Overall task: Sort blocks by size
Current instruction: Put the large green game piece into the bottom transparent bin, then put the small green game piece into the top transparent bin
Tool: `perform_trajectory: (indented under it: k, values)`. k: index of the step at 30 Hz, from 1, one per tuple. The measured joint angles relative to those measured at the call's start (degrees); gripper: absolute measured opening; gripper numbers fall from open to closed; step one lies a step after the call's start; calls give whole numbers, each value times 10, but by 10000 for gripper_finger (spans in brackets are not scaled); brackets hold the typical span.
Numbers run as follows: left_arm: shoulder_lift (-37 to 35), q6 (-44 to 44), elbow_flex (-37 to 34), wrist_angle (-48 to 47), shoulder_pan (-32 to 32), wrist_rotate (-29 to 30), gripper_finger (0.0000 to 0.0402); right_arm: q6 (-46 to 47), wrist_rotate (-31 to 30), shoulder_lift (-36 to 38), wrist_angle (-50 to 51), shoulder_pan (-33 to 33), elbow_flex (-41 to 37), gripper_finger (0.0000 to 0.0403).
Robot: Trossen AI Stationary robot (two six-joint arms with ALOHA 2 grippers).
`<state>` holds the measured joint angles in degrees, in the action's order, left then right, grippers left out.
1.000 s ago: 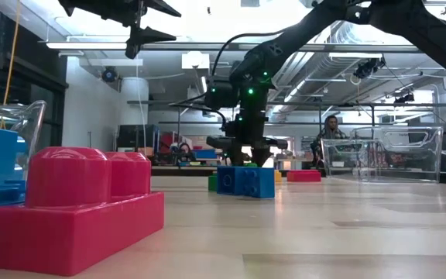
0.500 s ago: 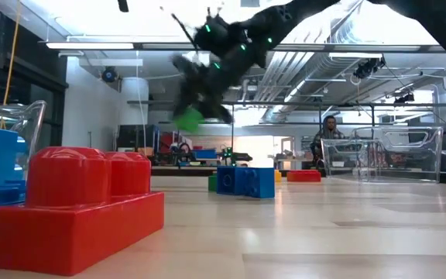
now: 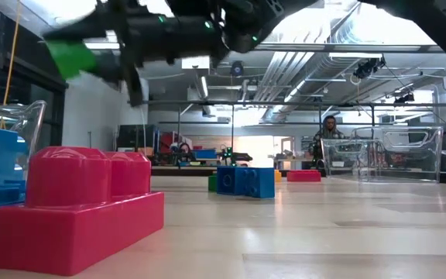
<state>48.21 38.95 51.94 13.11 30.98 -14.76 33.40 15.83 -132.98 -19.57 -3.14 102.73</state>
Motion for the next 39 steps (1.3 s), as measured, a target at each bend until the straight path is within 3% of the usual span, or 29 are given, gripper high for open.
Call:
perform_trajectory:
  k: [8,14,22,26,29,33,39]
  values:
    - [18,16,0,0,0,2,216,-50,51,-114,43,-20,199,128]
    - [20,25,0,1,0,2,216,-54,45,-181,107,-23,320,132]
    - [20,25,0,2,0,2,216,-78,69,-183,129,-18,322,323]
    - [20,28,0,6,0,2,216,-90,79,-168,142,1,322,356]
    - [20,30,0,7,0,0,216,-158,69,-127,236,29,322,354]
    - [20,29,0,9,0,-1,216,-275,47,-75,441,71,323,340]
    - [20,11,0,10,1,-3,216,-372,34,-46,742,123,322,322]
